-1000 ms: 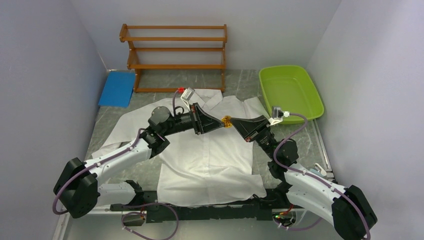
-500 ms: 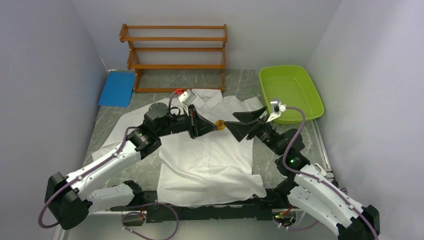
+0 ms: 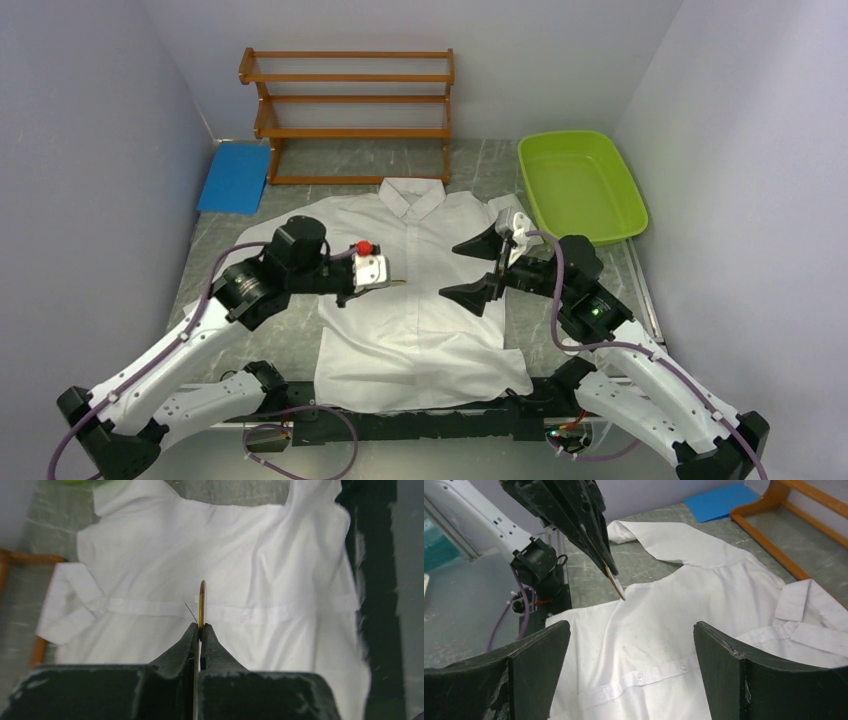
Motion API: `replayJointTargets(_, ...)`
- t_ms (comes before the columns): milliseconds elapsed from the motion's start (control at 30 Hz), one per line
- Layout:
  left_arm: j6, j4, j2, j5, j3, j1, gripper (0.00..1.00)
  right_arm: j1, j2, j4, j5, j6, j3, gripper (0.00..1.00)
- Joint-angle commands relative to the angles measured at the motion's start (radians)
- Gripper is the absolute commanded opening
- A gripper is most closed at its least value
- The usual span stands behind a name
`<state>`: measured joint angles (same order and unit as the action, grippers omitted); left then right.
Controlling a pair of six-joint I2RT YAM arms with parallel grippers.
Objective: Pin the brooch onto the clothing
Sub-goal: Adjust the brooch.
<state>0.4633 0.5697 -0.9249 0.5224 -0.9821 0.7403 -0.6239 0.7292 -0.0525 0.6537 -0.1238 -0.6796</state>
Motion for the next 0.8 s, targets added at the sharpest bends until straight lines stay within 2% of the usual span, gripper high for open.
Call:
replayJointTargets(0, 0.402, 0.097, 0.088, 0.034, 0.018, 0.004, 0.02, -0.021, -0.027, 0.012, 0.022, 0.149, -0.018, 0.97)
replayJointTargets(167, 0.705, -0.034, 0.262, -0.007, 0.176, 0.004, 0.03, -0.087, -0.032, 0.038, -0.091, 0.251, -0.002, 0.92)
replayJointTargets(233, 0.796, -0.106, 0.331, -0.055, 0.236, 0.004, 0.03, -0.147, -0.033, 0.047, -0.175, 0.312, 0.005, 0.92)
replayJointTargets(367, 0.948, -0.138, 0.372, -0.13, 0.277, 0.005, 0.03, -0.316, -0.005, 0.049, -0.412, 0.429, 0.007, 0.9)
replayJointTargets(533, 0.996, -0.098, 0.342, -0.16, 0.246, 0.005, 0.03, -0.493, 0.09, 0.018, -0.627, 0.543, -0.022, 0.85)
replayJointTargets(767, 0.946, -0.08, 0.298, -0.15, 0.215, 0.004, 0.03, -0.696, 0.188, -0.148, -0.879, 0.686, -0.032, 0.69)
